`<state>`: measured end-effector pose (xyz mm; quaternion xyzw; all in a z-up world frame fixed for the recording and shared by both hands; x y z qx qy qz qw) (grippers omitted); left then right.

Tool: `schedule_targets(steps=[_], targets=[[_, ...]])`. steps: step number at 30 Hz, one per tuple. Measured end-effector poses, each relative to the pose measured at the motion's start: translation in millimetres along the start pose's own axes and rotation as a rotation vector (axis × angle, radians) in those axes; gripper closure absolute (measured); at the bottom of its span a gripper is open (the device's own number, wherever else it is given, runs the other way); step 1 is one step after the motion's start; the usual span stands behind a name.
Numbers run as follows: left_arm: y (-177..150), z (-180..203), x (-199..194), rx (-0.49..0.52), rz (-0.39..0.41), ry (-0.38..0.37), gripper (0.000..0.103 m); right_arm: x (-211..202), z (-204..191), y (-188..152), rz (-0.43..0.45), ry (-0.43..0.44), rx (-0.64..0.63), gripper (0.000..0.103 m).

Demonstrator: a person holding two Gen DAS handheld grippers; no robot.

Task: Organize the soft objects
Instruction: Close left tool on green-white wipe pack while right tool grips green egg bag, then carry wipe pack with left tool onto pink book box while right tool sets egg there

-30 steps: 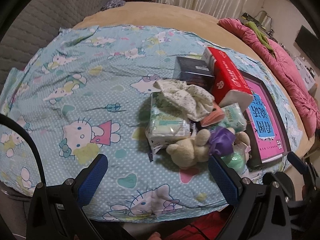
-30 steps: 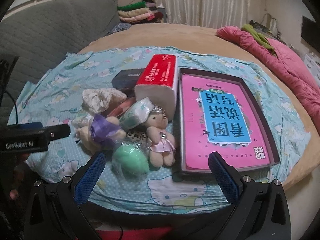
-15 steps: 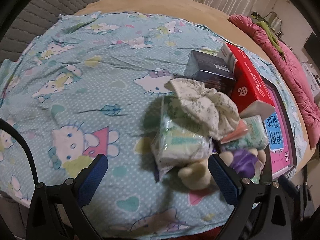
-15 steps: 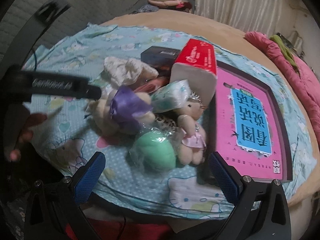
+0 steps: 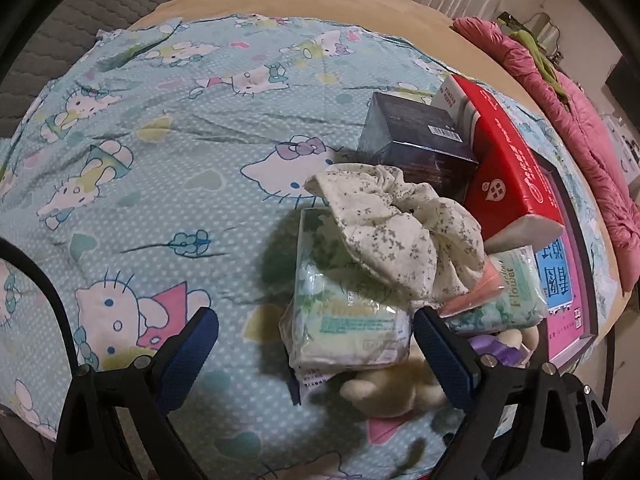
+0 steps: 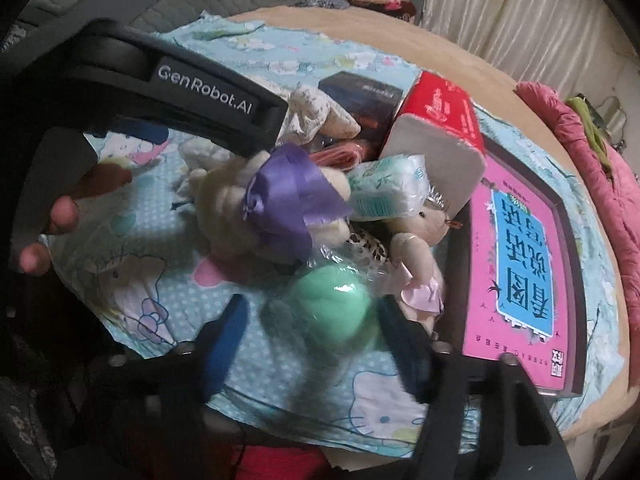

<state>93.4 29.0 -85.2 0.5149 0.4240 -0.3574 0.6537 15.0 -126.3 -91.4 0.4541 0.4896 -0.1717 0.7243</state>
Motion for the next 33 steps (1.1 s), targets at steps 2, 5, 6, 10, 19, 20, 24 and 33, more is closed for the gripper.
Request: schedule_targets(steps=[2, 5, 6, 10, 19, 20, 24, 33], targets=[[0.8, 0.0, 0.5, 0.005, -0.002, -0.006, 0.012, 0.8, 6.6, 0.5, 0.003, 0.019, 0.031, 0.048], [1.5, 0.5, 1.6, 0.013, -0.005, -0.027, 0.026, -2.7, 22.1, 1.5, 0.02, 0.089, 0.1, 0.054], [1.7, 0.6, 2.7, 0.012, -0.012, -0.043, 0.032, -3.7, 26.7, 1.6, 0.023, 0.11, 0.122, 0.054], [1.8, 1.1, 4.5, 0.005, -0.029, -0.114, 0.05, -10.1, 50.8, 0.2, 0.045, 0.196, 0.238, 0.058], [2.6, 1.7, -6.1, 0.028, -0.001, -0.128, 0.057, -27.3, 100.9, -10.5, 0.103, 0.333, 0.489, 0.062], [1.7, 1.5, -9.3, 0.033, 0.007, -0.128, 0.057, -29.5, 105.6, -11.4, 0.113, 0.336, 0.501, 0.062], [-2.7, 0.5, -24.5, 0.043, 0.021, -0.145, 0.058, -38.5, 117.3, -8.9, 0.145, 0.343, 0.528, 0.063], [-15.9, -1.0, -51.9, 0.06, 0.046, -0.17, 0.058, -60.0, 134.0, -13.6, 0.216, 0.33, 0.567, 0.063]])
Point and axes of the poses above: each gripper's, at about its wrist camera, not at the fingertips, and x roughly the way its jaws point, z to its right, y to its top, the point moved 2 cm from there along x, roughly the way its jaws point, and after that the axes turned 3 degrees about y, right-handed, at the moved point
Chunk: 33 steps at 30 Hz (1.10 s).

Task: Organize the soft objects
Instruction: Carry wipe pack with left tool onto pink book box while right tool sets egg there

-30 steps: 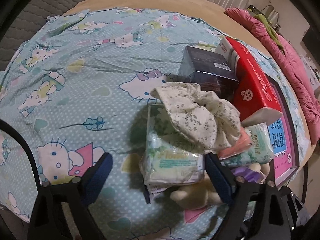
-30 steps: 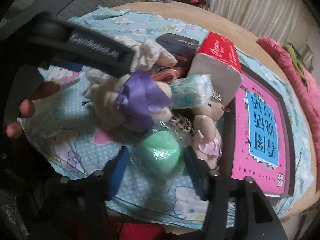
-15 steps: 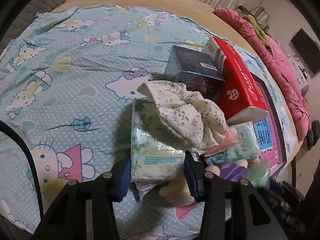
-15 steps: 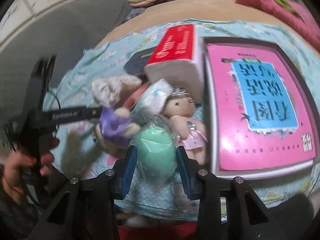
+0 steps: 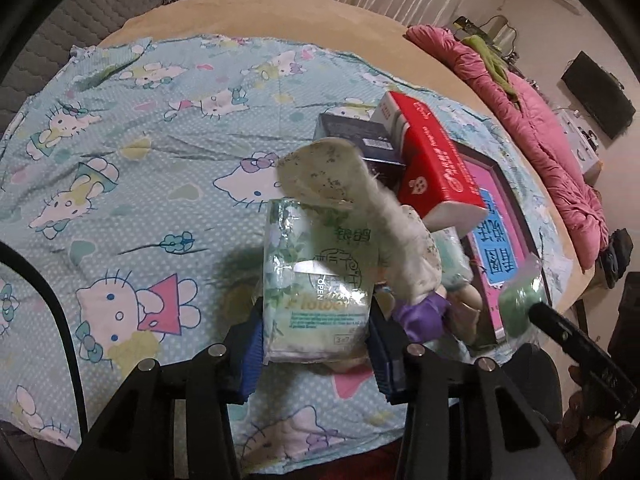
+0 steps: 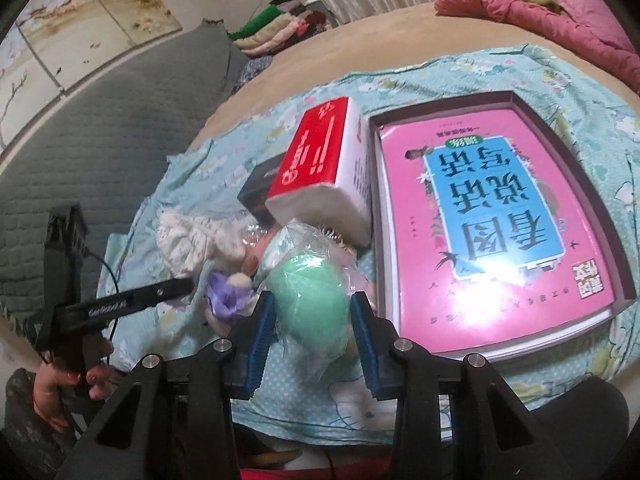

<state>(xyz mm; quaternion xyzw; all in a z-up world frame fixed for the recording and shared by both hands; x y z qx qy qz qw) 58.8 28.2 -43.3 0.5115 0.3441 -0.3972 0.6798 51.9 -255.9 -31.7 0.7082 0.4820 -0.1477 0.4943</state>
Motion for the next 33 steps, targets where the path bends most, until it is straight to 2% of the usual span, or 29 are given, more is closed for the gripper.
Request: schedule_targets(steps=[12, 16, 20, 25, 27, 30, 33], targets=[[-3.7, 16.5, -29.1, 0.032, 0.043, 0.002, 0.058, -18.0, 9.8, 3.7, 0.069, -0.011, 0.012, 0.063], [1.5, 20.2, -17.7, 0.032, 0.004, 0.014, 0.058, -16.5, 14.5, 3.8, 0.07, -0.009, 0.024, 0.063], [3.5, 34.5, -8.5, 0.074, -0.047, 0.025, 0.058, -17.1, 17.1, 2.9, 0.072, -0.006, 0.034, 0.063], [0.2, 46.1, 2.3, 0.113, -0.136, 0.076, 0.058, -20.1, 22.7, 2.1, 0.082, 0.001, 0.056, 0.063], [-2.3, 44.6, 6.5, 0.105, -0.182, 0.066, 0.058, -20.9, 25.0, 1.9, 0.084, 0.007, 0.065, 0.064], [-4.3, 40.5, 3.8, 0.114, -0.198, 0.092, 0.057, -23.1, 26.6, 2.0, 0.09, 0.016, 0.071, 0.064], [-6.7, 36.5, -4.8, 0.098, -0.2, 0.076, 0.058, -25.0, 27.3, 2.7, 0.097, 0.024, 0.076, 0.064]])
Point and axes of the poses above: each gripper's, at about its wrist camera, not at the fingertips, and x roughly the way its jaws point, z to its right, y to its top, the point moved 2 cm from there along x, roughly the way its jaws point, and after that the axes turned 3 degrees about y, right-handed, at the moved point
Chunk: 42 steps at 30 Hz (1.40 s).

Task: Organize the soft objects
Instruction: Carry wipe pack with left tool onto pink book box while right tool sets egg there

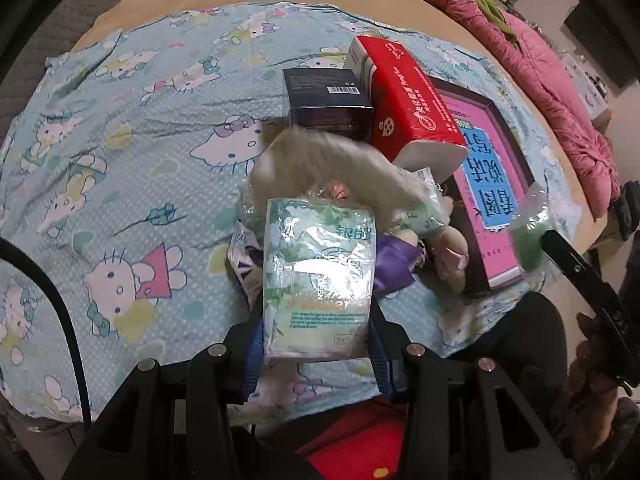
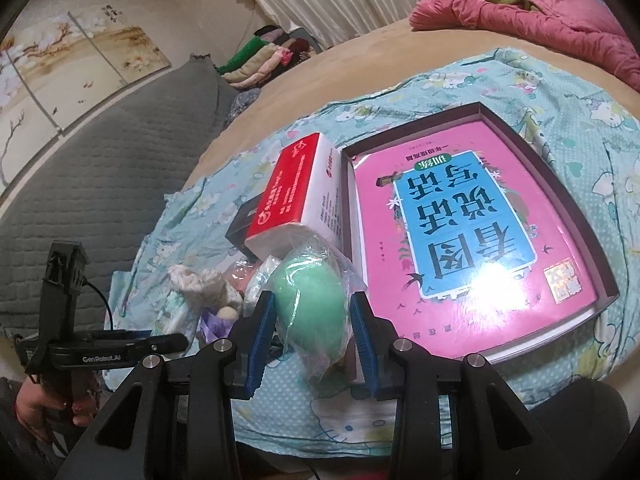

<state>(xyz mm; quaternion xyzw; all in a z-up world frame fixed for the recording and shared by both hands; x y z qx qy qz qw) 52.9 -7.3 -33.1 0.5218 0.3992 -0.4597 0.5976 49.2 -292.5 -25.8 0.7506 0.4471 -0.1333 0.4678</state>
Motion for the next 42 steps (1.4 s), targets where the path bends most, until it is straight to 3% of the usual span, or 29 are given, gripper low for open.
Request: schedule_targets(steps=[10, 15, 24, 32, 42], targets=[[10.6, 30.8, -30.0, 0.045, 0.091, -0.039, 0.057, -17.1, 2.4, 9.8, 0.068, -0.021, -0.009, 0.064], [25.3, 70.1, -31.1, 0.099, 0.117, -0.072, 0.058, -30.2, 11.1, 19.8, 0.118, -0.051, -0.01, 0.064], [47.4, 161.3, -7.6, 0.235, 0.147, -0.136, 0.058, -48.0, 51.4, 35.2, 0.182, -0.194, 0.014, 0.064], [48.6, 211.4, 42.5, 0.314, 0.101, -0.134, 0.058, -35.3, 97.1, 35.1, 0.118, -0.341, 0.083, 0.064], [38.4, 225.7, 82.4, 0.341, 0.043, -0.112, 0.057, -24.0, 117.7, 29.3, 0.063, -0.449, 0.084, 0.063]])
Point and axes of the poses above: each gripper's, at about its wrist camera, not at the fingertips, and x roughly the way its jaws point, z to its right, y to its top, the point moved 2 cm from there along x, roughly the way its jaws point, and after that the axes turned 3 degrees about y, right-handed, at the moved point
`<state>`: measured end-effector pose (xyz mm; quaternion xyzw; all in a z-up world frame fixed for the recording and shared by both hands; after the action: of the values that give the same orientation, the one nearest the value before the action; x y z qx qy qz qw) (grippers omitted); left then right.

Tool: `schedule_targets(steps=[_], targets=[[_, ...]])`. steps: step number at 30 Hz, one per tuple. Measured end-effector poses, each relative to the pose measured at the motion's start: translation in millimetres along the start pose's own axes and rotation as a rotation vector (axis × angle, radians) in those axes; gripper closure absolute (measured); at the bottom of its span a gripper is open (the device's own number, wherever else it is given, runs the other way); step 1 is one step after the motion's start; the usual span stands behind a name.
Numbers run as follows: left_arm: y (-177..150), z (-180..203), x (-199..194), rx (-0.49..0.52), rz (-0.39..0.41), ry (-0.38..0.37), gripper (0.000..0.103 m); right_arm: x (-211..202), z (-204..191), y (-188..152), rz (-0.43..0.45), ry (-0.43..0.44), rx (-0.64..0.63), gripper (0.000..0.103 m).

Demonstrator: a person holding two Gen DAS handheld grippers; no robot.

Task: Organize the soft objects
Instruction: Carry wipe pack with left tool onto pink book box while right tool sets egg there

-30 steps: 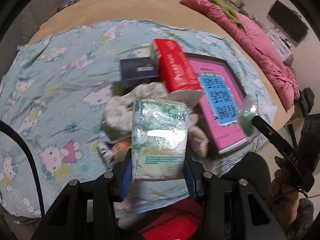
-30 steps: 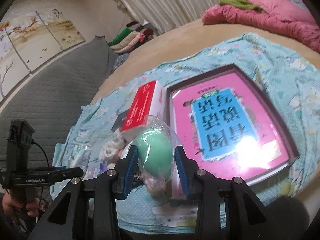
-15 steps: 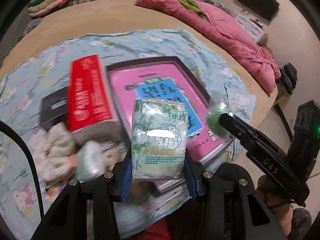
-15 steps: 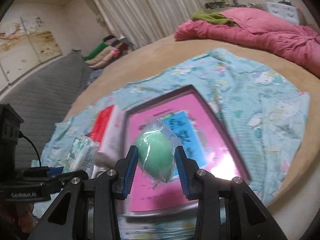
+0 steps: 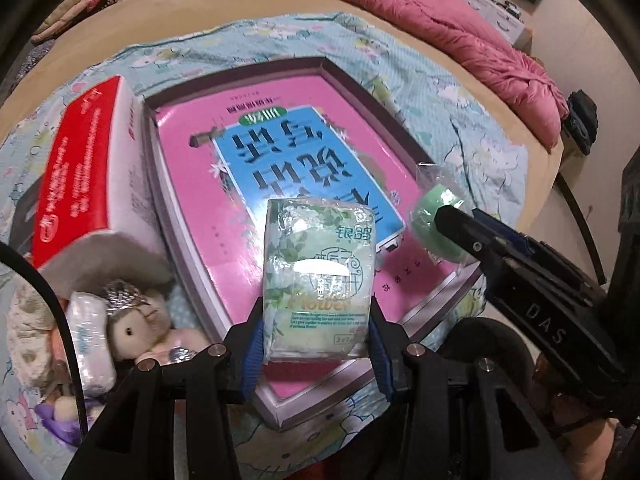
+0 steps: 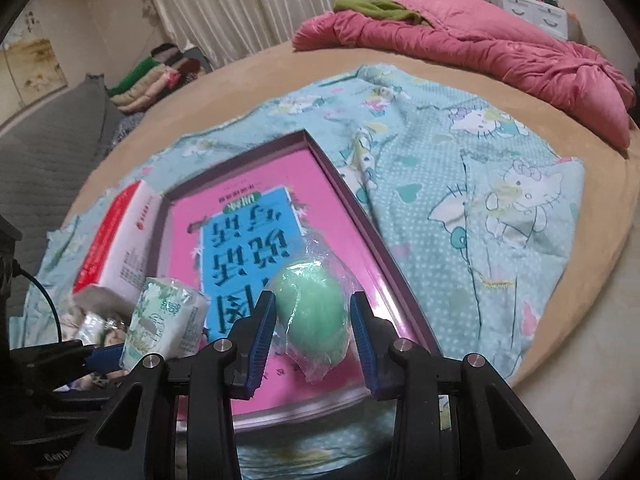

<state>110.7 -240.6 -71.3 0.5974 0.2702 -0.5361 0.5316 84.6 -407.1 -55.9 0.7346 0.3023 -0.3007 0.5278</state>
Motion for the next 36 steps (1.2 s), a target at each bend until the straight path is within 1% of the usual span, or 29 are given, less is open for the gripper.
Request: schedule_targets(steps=[6, 12, 15, 17, 20, 21, 23, 25, 30, 32, 34, 36], targets=[[-2.9, 2.8, 16.4, -0.002, -0.028, 0.001, 0.057, 4.4, 5.6, -2.5, -0.021, -0.019, 0.024, 0.062], [-4.5, 1.5, 21.1, -0.009, -0.039, 0.009, 0.057, 4.5, 5.9, -3.2, -0.023, -0.017, 0.03, 0.062], [-5.1, 0.6, 22.2, -0.013, -0.042, 0.002, 0.056, 2.9, 6.5, -2.9, -0.013, -0.013, 0.035, 0.057], [-4.7, 0.9, 22.7, -0.013, -0.043, -0.001, 0.056, 1.2, 6.8, -2.5, -0.002, -0.006, 0.041, 0.056], [-5.0, 1.2, 22.8, -0.009, -0.04, 0.012, 0.054, -2.6, 7.1, -2.0, 0.017, 0.003, 0.045, 0.052], [-4.9, 1.7, 22.6, -0.005, -0.039, 0.013, 0.052, -3.9, 6.7, -1.7, 0.024, 0.007, 0.045, 0.052], [-5.0, 2.0, 21.9, -0.003, -0.038, 0.01, 0.049, -7.1, 5.7, -1.0, 0.04, 0.012, 0.043, 0.048], [-4.9, 1.8, 20.7, 0.001, -0.035, 0.015, 0.042, -9.9, 5.2, 0.1, 0.053, 0.013, 0.042, 0.046], [-6.8, 1.0, 13.1, 0.019, -0.014, 0.038, 0.04, -16.9, 5.2, 0.7, 0.085, 0.014, 0.044, 0.042], [-8.3, -0.7, 8.1, 0.021, -0.004, 0.044, 0.038, -21.0, 4.5, 1.4, 0.103, 0.014, 0.042, 0.04], [-10.8, -3.3, 0.4, 0.022, 0.014, 0.051, 0.035, -25.3, 2.7, 2.1, 0.121, 0.017, 0.037, 0.038], [-13.5, -6.7, -8.9, 0.018, 0.03, 0.052, 0.035, -30.0, 0.1, 2.8, 0.139, 0.018, 0.027, 0.035]])
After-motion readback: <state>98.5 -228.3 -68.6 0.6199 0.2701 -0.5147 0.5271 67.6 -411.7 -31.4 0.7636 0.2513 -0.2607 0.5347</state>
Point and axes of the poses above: each gripper's, at about its wrist camera, not at the fingertips, and x roughly the way its jaws point, z to its right, y to its top, the point moved 2 cm from there along x, roughly the way its jaws point, and after that the axes turned 3 degrees about y, right-handed, at the moved point
